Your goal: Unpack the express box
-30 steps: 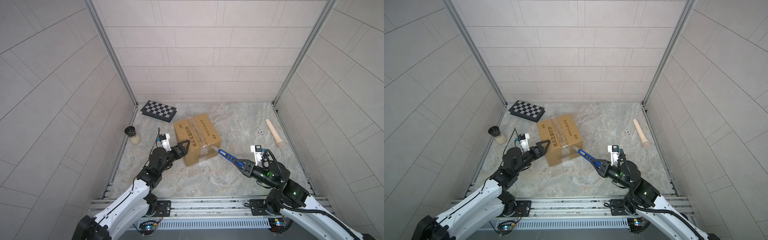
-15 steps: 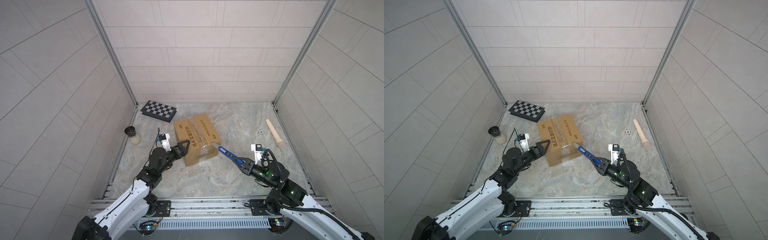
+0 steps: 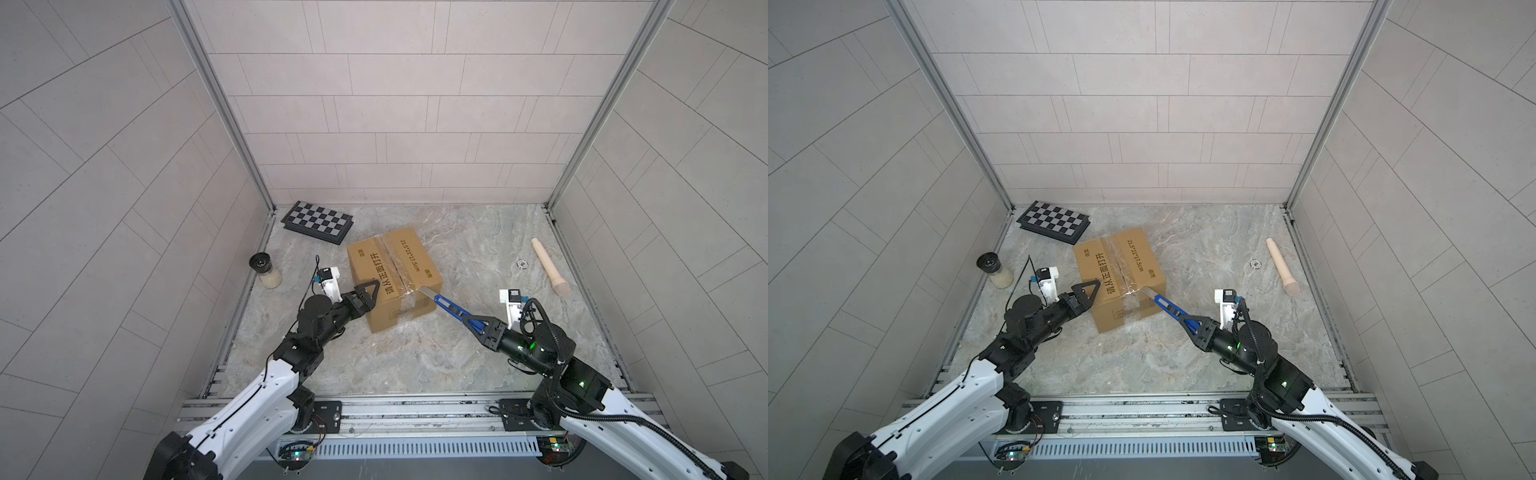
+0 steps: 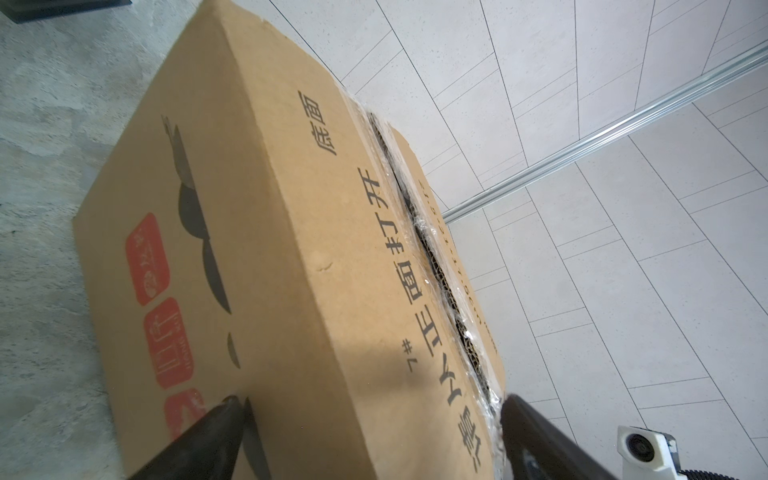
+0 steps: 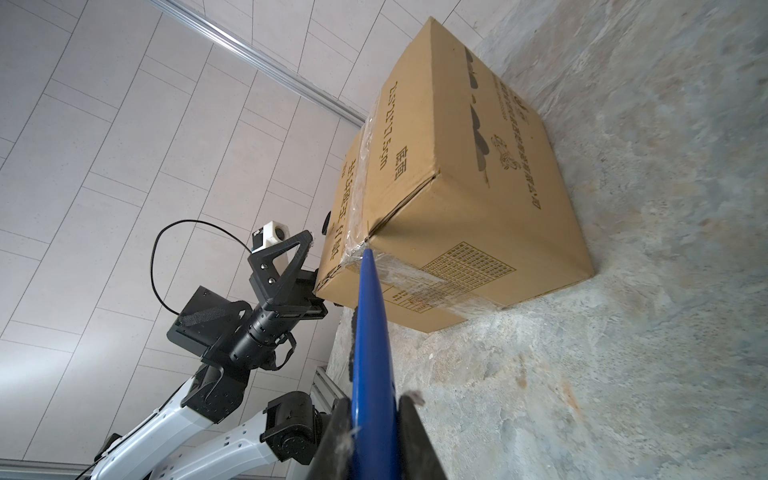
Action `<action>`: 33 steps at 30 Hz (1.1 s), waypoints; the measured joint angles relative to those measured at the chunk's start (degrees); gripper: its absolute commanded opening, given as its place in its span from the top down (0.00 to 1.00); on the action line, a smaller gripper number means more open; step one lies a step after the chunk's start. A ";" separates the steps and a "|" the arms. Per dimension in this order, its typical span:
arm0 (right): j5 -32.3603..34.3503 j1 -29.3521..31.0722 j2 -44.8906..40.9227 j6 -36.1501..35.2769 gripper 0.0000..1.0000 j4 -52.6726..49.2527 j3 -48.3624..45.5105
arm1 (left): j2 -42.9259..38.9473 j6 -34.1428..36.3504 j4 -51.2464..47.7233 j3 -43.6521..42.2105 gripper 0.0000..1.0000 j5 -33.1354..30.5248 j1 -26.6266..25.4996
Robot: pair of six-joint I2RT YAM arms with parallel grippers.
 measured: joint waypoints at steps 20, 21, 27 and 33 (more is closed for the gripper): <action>-0.94 0.92 0.70 0.48 1.00 1.95 -0.48 | 0.17 0.00 0.20 0.00 0.00 -0.28 0.00; -0.92 1.03 0.70 0.48 1.00 1.92 -0.48 | 0.17 0.00 0.17 0.00 0.00 -0.31 0.00; -0.94 1.16 0.57 0.48 1.00 1.75 -0.48 | 0.26 -0.02 0.22 0.00 0.00 -0.33 0.00; -0.57 1.22 -1.11 0.87 1.00 0.33 -0.96 | 0.44 -0.02 0.37 0.00 0.00 -0.20 0.00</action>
